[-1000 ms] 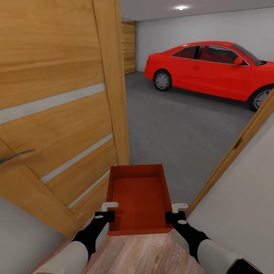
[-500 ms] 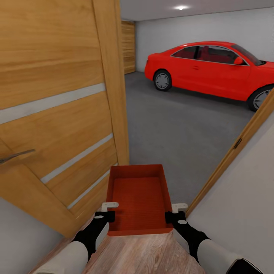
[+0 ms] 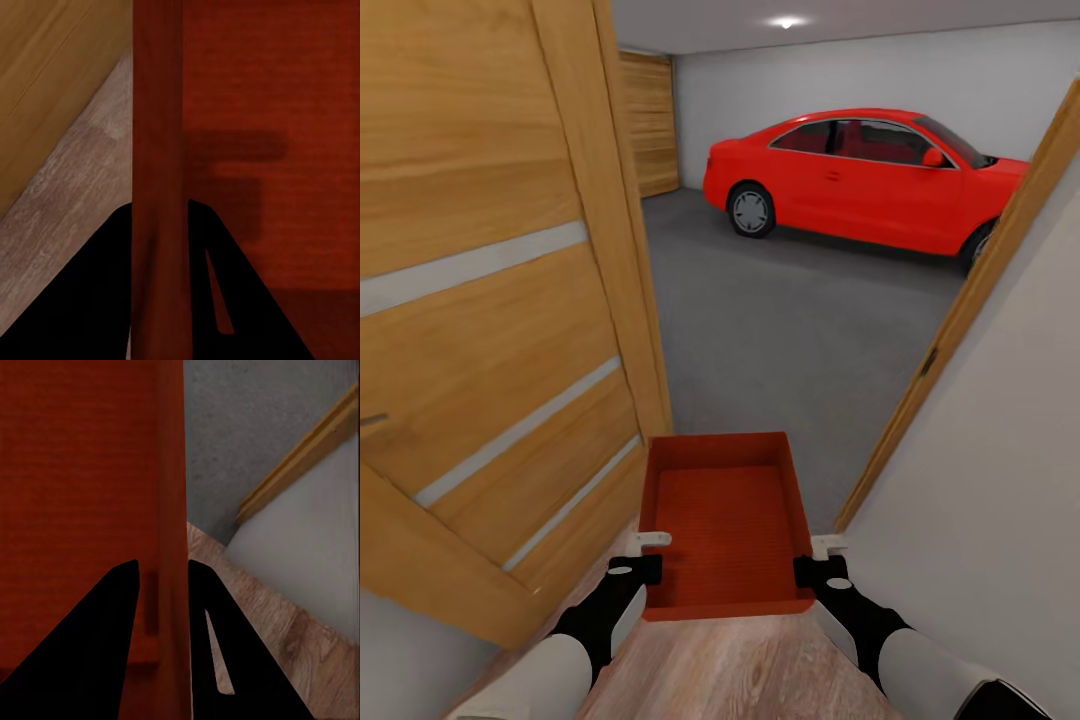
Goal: Move the two storage containers from the living room to the garage. In the garage, place one container on the floor and stack the other container on top of it (either order is fine).
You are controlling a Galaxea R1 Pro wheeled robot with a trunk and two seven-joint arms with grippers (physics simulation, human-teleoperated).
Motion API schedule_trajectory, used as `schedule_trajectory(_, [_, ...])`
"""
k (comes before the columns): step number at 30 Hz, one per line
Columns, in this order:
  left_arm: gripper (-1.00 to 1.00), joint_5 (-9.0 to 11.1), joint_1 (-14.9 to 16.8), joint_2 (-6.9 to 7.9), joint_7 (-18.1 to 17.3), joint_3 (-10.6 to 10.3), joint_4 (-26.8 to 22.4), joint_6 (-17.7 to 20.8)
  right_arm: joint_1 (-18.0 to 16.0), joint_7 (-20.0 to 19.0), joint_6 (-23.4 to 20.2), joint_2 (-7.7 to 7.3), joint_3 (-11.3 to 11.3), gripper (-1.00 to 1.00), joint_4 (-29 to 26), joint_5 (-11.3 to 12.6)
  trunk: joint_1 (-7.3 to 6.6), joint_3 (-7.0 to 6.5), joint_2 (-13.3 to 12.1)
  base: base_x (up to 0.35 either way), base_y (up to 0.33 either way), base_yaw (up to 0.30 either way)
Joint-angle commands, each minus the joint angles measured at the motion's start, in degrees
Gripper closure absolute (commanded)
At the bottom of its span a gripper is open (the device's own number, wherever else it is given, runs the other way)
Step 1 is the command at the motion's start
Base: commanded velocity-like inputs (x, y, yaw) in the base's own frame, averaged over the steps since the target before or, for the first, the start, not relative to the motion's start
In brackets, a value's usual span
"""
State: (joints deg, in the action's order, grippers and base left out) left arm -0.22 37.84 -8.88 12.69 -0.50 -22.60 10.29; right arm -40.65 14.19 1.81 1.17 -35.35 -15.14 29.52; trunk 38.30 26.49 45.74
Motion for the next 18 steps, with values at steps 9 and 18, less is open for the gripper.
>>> schedule_trajectory(9, [1.0,1.18,-0.04,1.32,0.56,-0.99,0.1,0.35,-0.13,0.31,0.09,-2.74,3.9,1.0,-0.33,-0.31,0.01,0.06,0.06,0.011,0.028,-0.157])
schedule_trajectory(18, [1.0,1.18,-0.04,1.32,0.49,-0.99,0.1,0.35,-0.13,0.31,0.12,-2.69,3.91,1.0,-0.33,-0.3,0.01,0.06,0.06,0.117,0.266,-0.005])
